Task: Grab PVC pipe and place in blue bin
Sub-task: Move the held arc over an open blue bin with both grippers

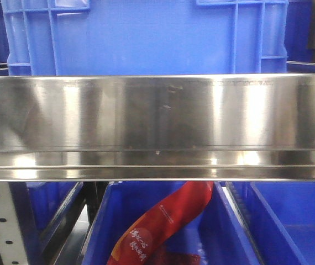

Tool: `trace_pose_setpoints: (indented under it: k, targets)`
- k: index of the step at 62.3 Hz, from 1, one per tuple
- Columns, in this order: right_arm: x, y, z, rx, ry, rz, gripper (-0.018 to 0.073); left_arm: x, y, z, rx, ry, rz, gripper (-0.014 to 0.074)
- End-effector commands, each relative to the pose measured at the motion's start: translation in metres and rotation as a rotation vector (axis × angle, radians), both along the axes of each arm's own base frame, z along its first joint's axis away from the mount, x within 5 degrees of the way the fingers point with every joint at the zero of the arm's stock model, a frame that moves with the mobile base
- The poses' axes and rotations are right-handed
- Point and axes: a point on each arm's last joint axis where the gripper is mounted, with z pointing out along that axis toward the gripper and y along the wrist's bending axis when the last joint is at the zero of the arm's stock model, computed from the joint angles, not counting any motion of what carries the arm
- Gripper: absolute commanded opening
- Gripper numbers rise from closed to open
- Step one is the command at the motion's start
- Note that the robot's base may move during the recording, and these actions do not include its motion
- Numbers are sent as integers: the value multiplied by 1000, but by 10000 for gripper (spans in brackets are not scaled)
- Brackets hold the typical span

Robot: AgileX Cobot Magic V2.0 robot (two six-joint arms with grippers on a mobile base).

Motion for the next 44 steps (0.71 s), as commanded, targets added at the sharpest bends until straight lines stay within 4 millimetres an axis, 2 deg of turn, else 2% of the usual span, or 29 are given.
trace_pose_setpoints:
  k: [1,16,24,33,44]
  targets:
    - [-2,1,3,36,-8,17,-159,-1,-1,3,-13,-31,-8,-111]
    - [3,5,4,90,-4,38,-159,-2,-1,3,-28,-26,-12,-111]
    - [16,13,6,130,-31,79,-159,3,-2,10,-35,-47,-18,-111]
    - [37,36,13,112,-34,170,-159,15,-11,27,-31,-13,-82,-111]
    - [73,77,26,33,-5,270,-159,39,-37,54,31,-25,-219,-111]
